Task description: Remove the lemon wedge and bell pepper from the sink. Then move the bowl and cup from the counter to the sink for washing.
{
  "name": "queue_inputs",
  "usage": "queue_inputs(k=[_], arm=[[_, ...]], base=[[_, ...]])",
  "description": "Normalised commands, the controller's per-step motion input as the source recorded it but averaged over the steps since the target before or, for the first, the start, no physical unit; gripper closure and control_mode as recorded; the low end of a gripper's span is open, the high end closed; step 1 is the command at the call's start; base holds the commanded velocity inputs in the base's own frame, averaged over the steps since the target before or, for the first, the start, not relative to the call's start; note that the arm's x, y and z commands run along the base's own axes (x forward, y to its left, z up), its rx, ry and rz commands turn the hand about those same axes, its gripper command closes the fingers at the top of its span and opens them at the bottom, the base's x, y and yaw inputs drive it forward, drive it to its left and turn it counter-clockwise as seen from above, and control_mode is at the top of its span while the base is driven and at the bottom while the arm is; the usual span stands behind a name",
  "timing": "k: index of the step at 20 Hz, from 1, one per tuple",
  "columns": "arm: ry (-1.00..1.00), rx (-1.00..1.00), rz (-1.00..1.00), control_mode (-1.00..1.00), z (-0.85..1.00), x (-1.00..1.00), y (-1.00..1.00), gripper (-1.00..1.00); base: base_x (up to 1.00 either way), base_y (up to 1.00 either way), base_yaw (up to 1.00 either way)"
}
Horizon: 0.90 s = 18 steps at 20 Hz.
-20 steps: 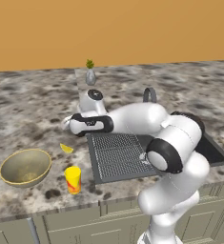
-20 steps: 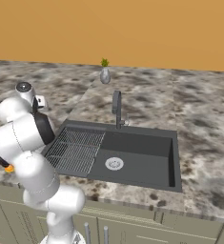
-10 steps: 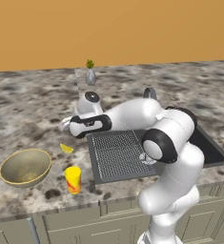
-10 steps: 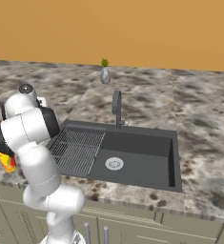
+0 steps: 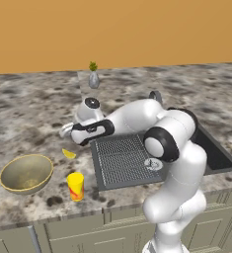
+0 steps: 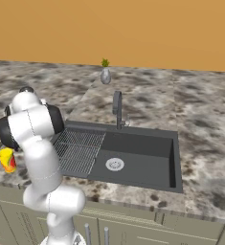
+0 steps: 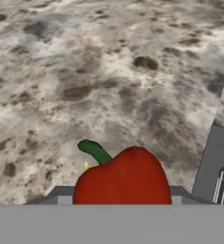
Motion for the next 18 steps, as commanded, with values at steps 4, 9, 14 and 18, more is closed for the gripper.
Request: queue_inputs(k=[4, 9, 14, 18], arm=[[0.0, -0.03, 0.0, -1.0, -0.16, 0.08, 0.13, 1.0], [0.0, -0.02, 0.0, -1.0, -0.15, 0.04, 0.09, 1.0], [0.0, 0.0, 0.0, -1.0, -0.11, 0.04, 0.05, 1.0], [0.0, 0.0, 0.0, -1.0, -0.14, 0.06, 0.05, 1.0]], base=[[0.0, 0.0, 0.0], [0.0, 0.0, 0.0], [0.0, 0.0, 0.0], [0.0, 0.0, 0.0]])
